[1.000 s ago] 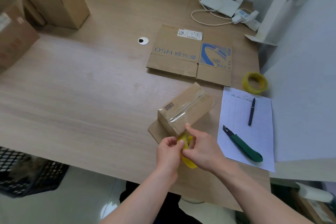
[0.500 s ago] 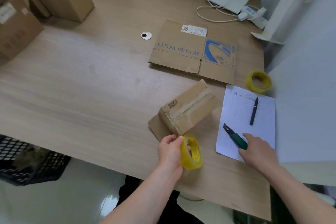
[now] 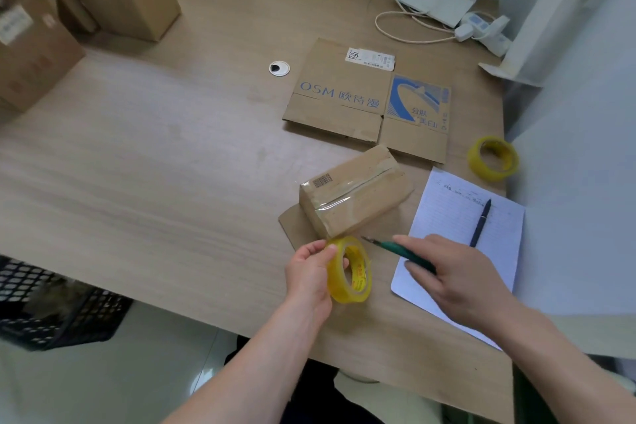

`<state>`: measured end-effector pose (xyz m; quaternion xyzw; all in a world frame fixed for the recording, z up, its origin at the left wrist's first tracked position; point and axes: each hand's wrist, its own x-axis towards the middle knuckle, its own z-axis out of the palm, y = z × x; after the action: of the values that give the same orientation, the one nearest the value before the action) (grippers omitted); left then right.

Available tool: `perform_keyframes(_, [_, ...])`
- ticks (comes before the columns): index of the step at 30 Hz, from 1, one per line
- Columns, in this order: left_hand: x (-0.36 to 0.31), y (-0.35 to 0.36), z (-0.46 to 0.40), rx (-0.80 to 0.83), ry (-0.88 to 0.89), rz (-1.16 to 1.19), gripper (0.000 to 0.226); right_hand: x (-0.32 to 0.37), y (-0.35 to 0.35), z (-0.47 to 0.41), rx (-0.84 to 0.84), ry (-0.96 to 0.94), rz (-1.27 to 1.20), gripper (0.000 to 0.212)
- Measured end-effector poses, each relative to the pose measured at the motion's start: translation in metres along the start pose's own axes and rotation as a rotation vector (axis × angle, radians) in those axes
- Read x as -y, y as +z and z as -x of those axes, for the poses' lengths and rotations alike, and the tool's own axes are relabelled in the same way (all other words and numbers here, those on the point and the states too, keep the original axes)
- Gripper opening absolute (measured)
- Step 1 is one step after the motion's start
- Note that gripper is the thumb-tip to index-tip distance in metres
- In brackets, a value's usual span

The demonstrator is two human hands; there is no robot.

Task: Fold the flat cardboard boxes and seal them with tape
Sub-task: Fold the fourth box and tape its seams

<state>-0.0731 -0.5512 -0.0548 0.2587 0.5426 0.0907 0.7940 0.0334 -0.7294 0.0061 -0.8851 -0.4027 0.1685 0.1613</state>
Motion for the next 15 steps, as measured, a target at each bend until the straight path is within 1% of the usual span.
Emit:
perform_keyframes(2, [-0.001, 0.000, -0.002, -0.015, -0.011, 0.007, 0.016, 0.011, -0.008, -0.014, 0.062, -0.041, 0.160, 0.036])
perform_keyframes(5, [-0.003, 0.000, -0.005, -0.032, -0.036, 0.018, 0.014, 0.018, -0.008, -0.028, 0.119, -0.077, 0.250, 0.035])
perform_keyframes(8, [-0.004, -0.001, -0.009, -0.048, -0.048, 0.009, 0.009, 0.021, -0.004, -0.035, 0.156, -0.085, 0.262, 0.037])
perform_keyframes(13, [-0.007, -0.003, -0.012, -0.023, -0.057, -0.024, 0.016, 0.023, -0.002, -0.042, 0.159, -0.097, 0.297, 0.037])
perform_keyframes(15, [-0.008, -0.003, -0.013, -0.026, -0.058, -0.041, 0.015, 0.020, -0.005, -0.042, 0.151, -0.099, 0.241, 0.038])
